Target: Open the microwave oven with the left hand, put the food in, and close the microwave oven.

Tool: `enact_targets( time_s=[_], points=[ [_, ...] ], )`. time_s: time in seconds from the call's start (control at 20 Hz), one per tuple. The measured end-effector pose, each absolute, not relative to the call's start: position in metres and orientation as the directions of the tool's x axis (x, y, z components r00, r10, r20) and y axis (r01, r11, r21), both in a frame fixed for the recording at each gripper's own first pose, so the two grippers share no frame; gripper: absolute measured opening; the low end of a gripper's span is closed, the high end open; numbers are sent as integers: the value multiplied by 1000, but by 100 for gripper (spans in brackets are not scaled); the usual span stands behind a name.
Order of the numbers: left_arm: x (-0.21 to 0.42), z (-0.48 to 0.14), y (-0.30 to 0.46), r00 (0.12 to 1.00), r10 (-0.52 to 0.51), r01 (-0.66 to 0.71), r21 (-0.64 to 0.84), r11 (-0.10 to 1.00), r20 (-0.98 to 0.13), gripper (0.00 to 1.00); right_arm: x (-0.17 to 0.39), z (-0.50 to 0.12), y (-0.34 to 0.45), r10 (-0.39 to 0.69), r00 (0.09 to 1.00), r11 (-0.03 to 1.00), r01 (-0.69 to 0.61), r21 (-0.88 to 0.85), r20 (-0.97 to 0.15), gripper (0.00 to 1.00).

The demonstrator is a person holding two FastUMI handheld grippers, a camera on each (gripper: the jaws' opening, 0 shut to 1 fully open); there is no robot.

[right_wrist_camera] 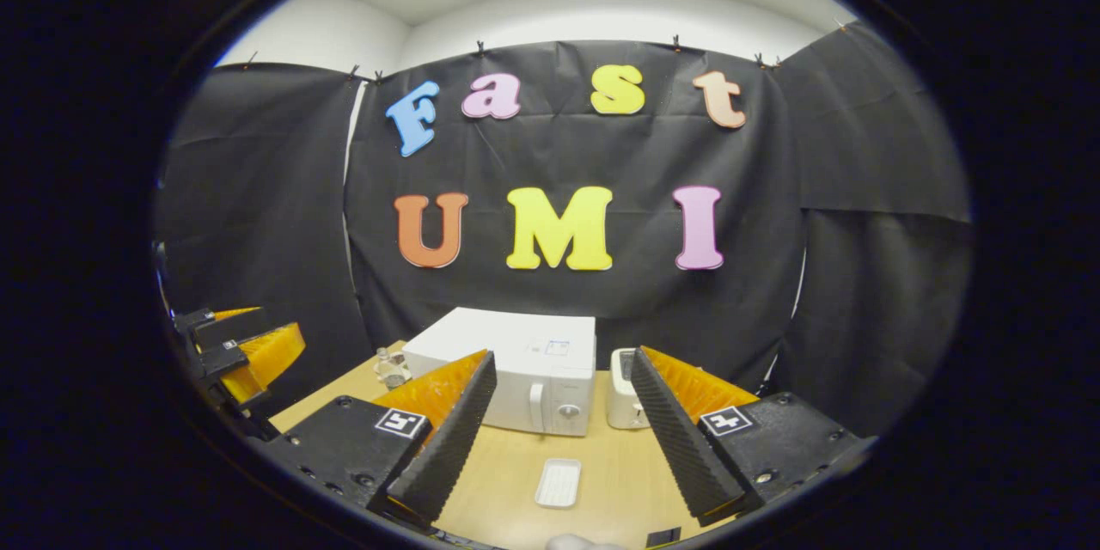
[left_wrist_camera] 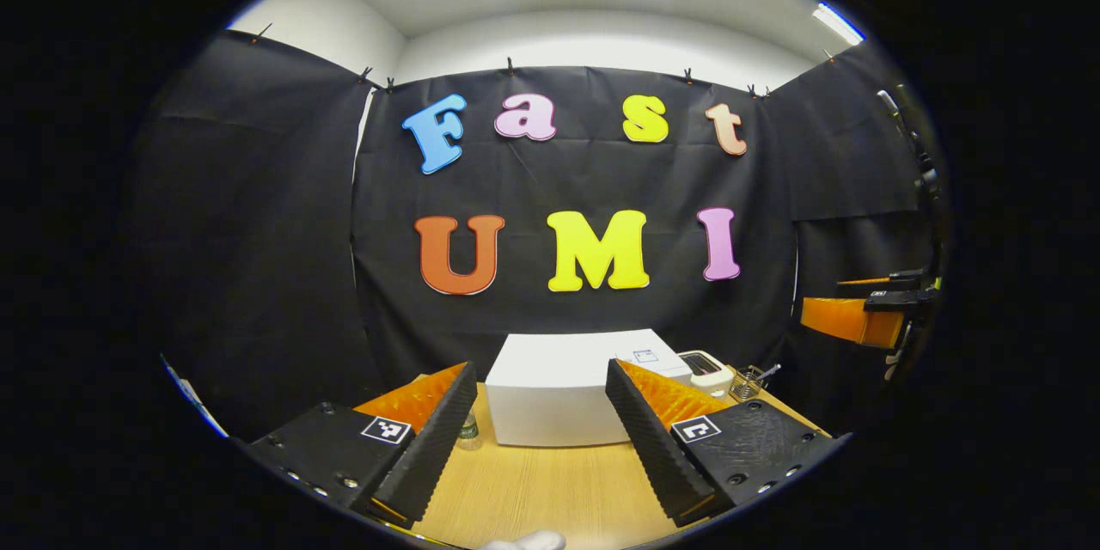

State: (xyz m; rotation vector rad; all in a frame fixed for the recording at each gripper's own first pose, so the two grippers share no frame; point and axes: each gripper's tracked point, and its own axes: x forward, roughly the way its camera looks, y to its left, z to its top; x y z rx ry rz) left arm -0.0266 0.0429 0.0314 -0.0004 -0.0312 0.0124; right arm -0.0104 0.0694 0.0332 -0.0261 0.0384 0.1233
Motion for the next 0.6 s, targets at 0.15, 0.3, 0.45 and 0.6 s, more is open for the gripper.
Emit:
enact_targets(
  time_s=[0.15, 0.3, 0.45, 0.6],
  points=[
    [-26, 32, 43, 1000, 12, -12, 5, 1000, 28, 94, -9, 34, 71, 126, 991, 992, -127, -19, -36, 90],
    [-26, 36, 43, 999, 12, -12, 9, 1000, 36, 94, -8, 35, 72, 129, 991, 991, -130, -16, -39, 91],
    [-25, 39, 41, 999, 0, 0, 2, 1000, 43, 94, -7, 37, 70, 123, 992, 992, -124, -14, -30, 91],
    [-23, 45, 42, 999, -1, 1, -1, 1000, 50, 94, -6, 39, 65, 109, 994, 994, -109, -9, -26, 100]
  ],
)
